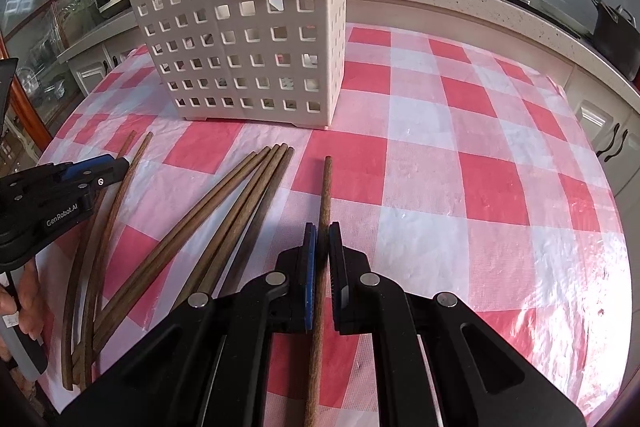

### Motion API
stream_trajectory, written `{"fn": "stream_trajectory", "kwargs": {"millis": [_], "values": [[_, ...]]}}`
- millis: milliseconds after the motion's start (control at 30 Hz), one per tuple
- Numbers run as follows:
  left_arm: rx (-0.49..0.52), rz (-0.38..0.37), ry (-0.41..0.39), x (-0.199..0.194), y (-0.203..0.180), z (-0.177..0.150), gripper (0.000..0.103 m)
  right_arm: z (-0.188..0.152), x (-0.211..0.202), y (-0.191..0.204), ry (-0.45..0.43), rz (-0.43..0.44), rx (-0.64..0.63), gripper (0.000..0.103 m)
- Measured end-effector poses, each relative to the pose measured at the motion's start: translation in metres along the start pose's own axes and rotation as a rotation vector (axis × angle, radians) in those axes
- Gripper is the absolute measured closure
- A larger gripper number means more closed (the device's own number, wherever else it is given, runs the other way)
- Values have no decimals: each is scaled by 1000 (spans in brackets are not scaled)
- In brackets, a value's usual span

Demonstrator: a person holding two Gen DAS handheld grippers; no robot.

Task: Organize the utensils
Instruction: 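Grasp another single chopstick with the left tool, then lift both chopsticks upright and carry them over the basket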

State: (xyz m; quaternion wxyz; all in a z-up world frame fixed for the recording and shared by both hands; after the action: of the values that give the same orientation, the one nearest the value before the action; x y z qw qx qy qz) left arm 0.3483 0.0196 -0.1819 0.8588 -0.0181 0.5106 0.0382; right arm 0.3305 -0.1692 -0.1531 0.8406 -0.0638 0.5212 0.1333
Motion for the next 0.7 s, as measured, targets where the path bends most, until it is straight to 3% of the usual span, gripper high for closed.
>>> {"fn": "stream_trajectory", "kwargs": {"millis": [133, 467, 700], "values": [[-20, -84, -9, -7, 2, -3, 96, 0, -13, -6, -53, 24, 40, 97], [-6, -124, -202, -75, 5, -12, 97, 1, -71, -14, -216, 47, 90, 97], [1, -142, -293, -119, 10, -21, 97, -3, -115, -7, -322, 42, 79, 97]]}}
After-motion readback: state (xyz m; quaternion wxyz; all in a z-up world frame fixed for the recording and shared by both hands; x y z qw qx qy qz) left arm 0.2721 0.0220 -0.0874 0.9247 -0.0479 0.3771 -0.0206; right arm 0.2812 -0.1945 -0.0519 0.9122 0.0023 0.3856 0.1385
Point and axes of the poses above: each gripper's, at about its wrist camera, not at the fingertips, and x roughly the way its jaws point, y to its left, z to its top, the point moved 6 cm from there along x, roughly the way its jaws point, and after that the axes turned 9 degrees about y, right-handed, at the moved point
